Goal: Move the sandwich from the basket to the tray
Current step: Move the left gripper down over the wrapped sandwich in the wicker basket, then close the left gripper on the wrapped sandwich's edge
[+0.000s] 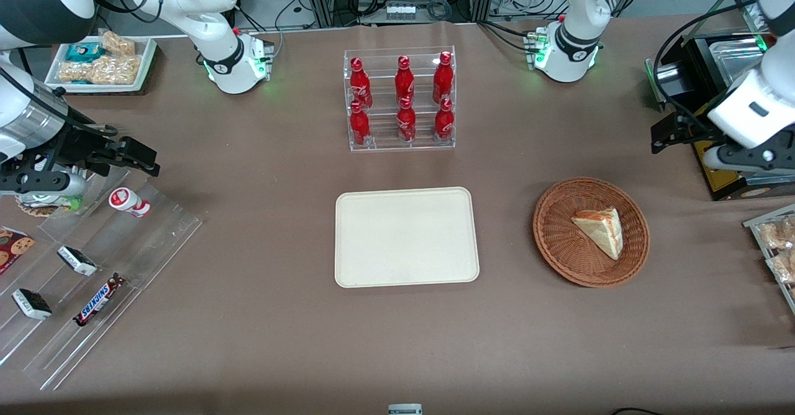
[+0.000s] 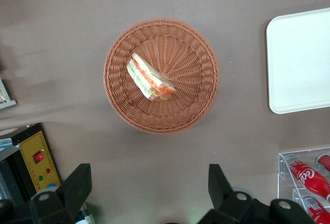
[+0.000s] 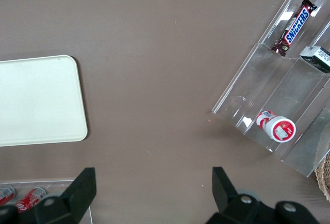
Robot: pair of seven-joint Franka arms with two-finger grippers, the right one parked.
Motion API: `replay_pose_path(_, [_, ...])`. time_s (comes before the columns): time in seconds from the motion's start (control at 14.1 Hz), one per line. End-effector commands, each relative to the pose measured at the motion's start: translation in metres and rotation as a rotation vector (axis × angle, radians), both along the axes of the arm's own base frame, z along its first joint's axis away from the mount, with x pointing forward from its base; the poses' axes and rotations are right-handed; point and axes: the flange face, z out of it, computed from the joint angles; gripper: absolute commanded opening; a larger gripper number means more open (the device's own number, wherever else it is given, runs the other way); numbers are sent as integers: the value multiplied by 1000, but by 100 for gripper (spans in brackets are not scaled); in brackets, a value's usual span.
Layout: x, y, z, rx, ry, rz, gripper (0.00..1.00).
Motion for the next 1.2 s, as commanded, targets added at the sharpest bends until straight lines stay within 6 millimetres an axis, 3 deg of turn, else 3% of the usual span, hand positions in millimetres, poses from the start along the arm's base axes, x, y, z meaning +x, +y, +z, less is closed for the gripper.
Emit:
replay_pose_path(0.0, [7, 5, -64, 9, 8, 25, 100])
replay_pose_path(0.21, [8, 12, -139, 10, -18, 35, 100])
replay_pose_path(0.42, [3, 18, -196, 12, -59, 124, 100])
replay_pose_path(0.57, [-5, 19, -221, 11, -94, 218, 100])
replay_pose_path(0.85, [-16, 18, -253, -10, -189, 580, 100])
replay_pose_path(0.99, [-12, 17, -271, -14, -193, 815, 100])
replay_pose_path(1.13, [-5, 17, -290, -22, -208, 929, 100])
